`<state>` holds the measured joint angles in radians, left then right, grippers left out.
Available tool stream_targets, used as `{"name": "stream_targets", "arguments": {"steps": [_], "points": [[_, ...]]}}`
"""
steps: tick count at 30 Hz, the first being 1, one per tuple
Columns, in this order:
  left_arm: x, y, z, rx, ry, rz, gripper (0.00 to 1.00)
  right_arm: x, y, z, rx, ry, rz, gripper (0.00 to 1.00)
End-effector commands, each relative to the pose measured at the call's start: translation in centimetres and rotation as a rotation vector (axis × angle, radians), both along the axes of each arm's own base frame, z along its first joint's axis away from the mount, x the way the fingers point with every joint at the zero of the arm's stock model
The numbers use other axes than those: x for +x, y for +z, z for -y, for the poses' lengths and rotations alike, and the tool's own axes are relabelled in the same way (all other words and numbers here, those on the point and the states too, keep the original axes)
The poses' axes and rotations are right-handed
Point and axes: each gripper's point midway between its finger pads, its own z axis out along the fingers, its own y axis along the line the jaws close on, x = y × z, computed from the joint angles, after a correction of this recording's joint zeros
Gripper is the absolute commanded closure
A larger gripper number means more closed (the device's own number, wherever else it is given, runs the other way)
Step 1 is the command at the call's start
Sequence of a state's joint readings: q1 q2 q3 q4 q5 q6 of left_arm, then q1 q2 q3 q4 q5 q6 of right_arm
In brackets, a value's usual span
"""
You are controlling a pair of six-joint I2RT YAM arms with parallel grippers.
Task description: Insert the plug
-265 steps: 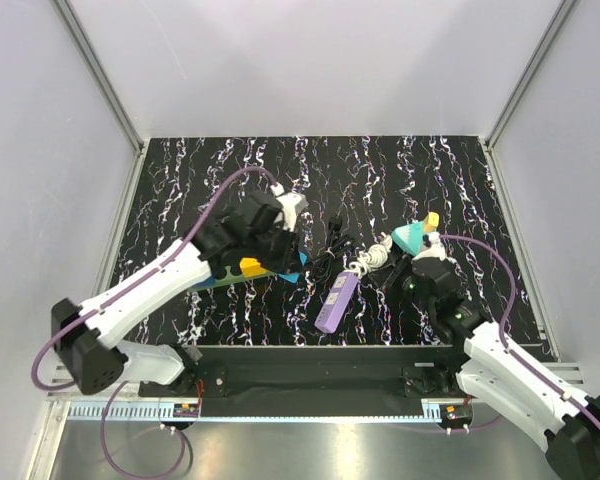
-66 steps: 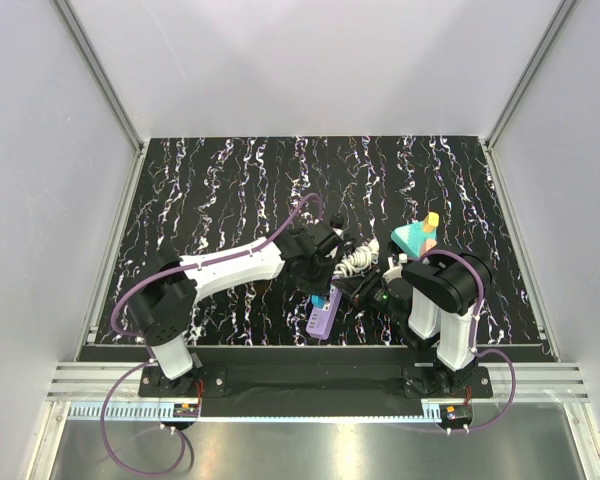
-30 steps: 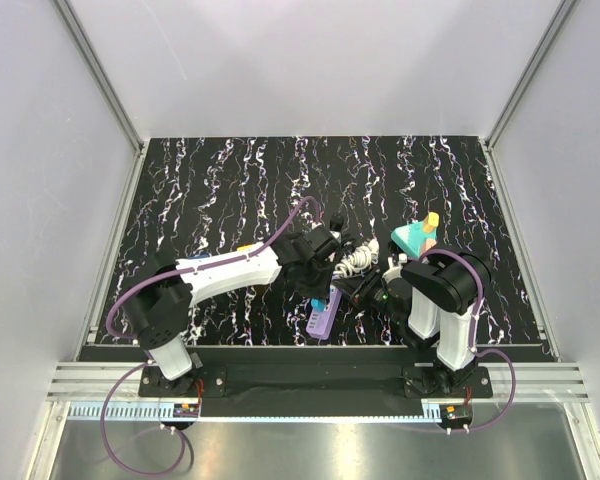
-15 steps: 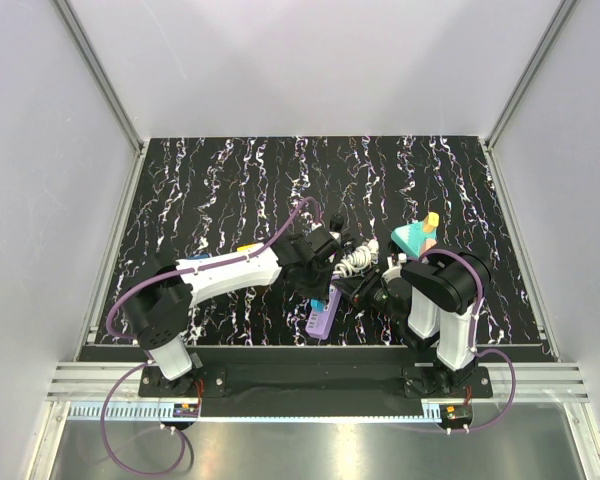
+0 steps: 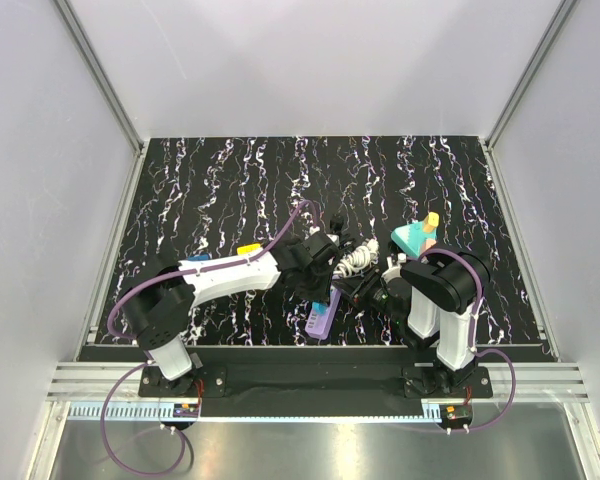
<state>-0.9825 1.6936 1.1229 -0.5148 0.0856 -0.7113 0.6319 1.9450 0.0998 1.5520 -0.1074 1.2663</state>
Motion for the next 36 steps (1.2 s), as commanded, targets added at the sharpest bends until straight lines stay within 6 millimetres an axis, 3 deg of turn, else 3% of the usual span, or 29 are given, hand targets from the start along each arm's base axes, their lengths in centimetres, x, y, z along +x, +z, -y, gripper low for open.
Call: {"name": "stream_targets", "arguments": {"steps": [1, 16, 19, 20, 24, 27, 31, 36], "points": [[-1.2, -0.4, 0.1, -0.008, -0.013, -0.032, 1.0, -1.6, -2.7, 0.7, -0.117, 0.05, -0.009, 1.0], [-2.6, -2.6, 0.5, 0.01, -0.044, -0.136, 1.0, -1.6, -2.7, 0.1, -0.109, 0.081, -0.001, 1.0], [-2.7, -2.6, 0.5, 0.017, -0.047, -0.141, 1.0, -1.5, -2.5, 0.2, -0.107, 0.072, 0.004, 0.88], [-2.5, -2.4, 0.6, 0.017, -0.044, -0.137, 0.98, -1.5, -2.5, 0.3, -0.108, 0.069, 0.002, 0.77], [-2.3, -2.3, 0.3, 0.038, -0.037, -0.128, 0.89, -1.5, -2.0, 0.7, -0.103, 0.05, 0.006, 0.61], [-2.2, -2.1, 0.0, 0.054, -0.033, -0.119, 0.86, -1.6, -1.9, 0.8, -0.098, 0.041, 0.002, 0.55], [-2.1, -1.7, -0.3, 0.067, -0.026, -0.109, 0.69, -1.5, -1.8, 0.9, -0.091, 0.032, -0.003, 0.47], [-1.7, -1.0, -0.5, 0.071, -0.017, -0.085, 0.57, -1.4, -1.4, 1.1, -0.083, 0.016, 0.001, 0.38]]}}
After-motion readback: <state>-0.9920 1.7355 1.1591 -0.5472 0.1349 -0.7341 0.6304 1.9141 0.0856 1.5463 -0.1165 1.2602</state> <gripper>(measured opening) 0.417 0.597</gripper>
